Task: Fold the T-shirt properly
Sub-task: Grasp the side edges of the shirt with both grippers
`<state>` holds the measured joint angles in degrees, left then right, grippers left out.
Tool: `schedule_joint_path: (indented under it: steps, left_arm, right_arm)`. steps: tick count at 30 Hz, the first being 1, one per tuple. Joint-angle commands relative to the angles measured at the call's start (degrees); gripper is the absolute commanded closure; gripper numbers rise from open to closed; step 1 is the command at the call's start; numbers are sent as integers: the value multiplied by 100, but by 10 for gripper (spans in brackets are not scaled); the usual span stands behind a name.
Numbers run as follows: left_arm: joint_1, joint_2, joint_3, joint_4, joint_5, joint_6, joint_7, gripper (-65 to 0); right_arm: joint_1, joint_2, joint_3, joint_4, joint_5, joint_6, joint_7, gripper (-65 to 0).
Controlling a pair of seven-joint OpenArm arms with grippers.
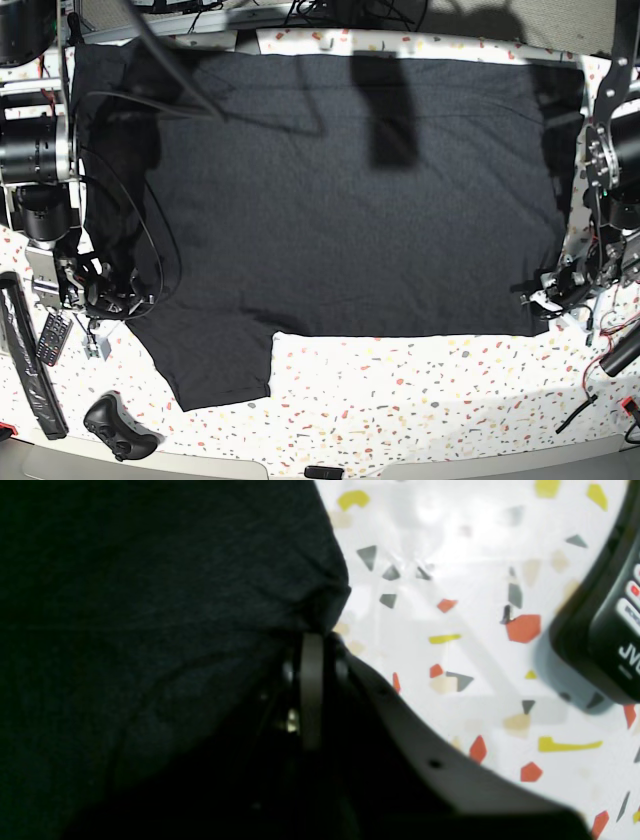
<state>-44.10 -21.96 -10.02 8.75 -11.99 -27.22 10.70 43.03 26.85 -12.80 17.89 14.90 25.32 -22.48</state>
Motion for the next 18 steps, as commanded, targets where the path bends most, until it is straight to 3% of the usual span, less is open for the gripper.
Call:
schedule_joint_path:
  steps: [1,7,10,11,18]
  left_arm:
    - [-142,-72,0,59,-131,22,-7,0]
    - [-131,-76,-2,101,-352,22,-4,0]
    - [-131,-76,-2,310,-313,20,109,0]
    - [-129,-76,-2,420,-256,20,186,0]
    - [627,-79,-7,2044,-363,24,627,0]
  right_arm:
    - [74,59,-2,11,-118,-72,-111,0]
    - [59,61,7,356,-122,-20,-66,0]
    - [57,61,7,852,-146,581,-94,0]
    - [57,63,7,1021,-140,645,-129,0]
    - [-533,149,9,2175,-140,638,-275,0]
